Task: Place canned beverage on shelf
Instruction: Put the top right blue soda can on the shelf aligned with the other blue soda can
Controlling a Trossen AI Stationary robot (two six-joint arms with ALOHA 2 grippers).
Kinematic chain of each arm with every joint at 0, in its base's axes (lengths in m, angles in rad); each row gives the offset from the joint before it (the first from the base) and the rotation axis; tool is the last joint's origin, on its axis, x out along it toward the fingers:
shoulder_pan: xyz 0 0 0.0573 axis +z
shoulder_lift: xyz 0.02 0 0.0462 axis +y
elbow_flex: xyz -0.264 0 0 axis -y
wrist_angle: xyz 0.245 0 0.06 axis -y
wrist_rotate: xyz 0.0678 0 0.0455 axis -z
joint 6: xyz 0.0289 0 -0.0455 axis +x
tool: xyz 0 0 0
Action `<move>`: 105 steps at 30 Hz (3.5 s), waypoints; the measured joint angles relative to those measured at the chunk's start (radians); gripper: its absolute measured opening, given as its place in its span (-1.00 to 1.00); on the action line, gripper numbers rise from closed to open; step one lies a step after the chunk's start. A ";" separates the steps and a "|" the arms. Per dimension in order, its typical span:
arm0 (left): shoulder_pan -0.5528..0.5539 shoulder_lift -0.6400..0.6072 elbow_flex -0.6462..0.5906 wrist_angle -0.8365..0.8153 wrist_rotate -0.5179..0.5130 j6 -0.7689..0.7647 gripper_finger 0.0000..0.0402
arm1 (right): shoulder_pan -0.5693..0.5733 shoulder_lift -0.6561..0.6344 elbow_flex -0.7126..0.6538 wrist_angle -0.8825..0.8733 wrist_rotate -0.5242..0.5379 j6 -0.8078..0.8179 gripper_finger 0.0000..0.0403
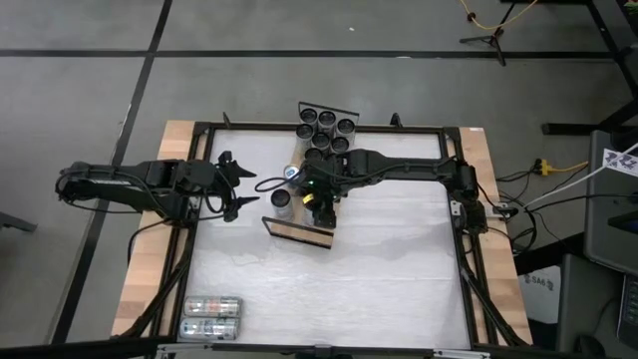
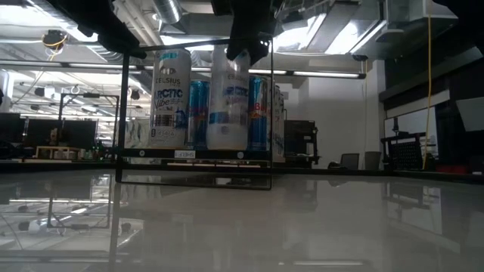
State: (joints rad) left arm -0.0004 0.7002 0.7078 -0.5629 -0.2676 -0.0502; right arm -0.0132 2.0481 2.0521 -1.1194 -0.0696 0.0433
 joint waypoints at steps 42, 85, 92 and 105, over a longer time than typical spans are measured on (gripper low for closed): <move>0.000 0.000 0.000 0.000 0.000 0.000 0.51 | 0.109 -0.010 0.290 -0.395 0.109 -0.001 0.78; 0.000 0.000 0.000 -0.004 0.000 0.006 0.51 | 0.077 -0.155 -0.262 0.090 -0.141 -0.417 0.78; 0.000 0.000 0.000 -0.004 0.000 0.005 0.51 | 0.078 -0.155 -0.262 0.144 -0.160 -0.444 0.78; 0.000 0.000 0.000 -0.004 0.000 0.005 0.51 | 0.061 -0.152 -0.262 0.205 -0.167 -0.512 0.78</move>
State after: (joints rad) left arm -0.0002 0.6998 0.7078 -0.5667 -0.2676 -0.0456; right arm 0.0478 1.8958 1.7905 -0.9148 -0.2371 -0.4685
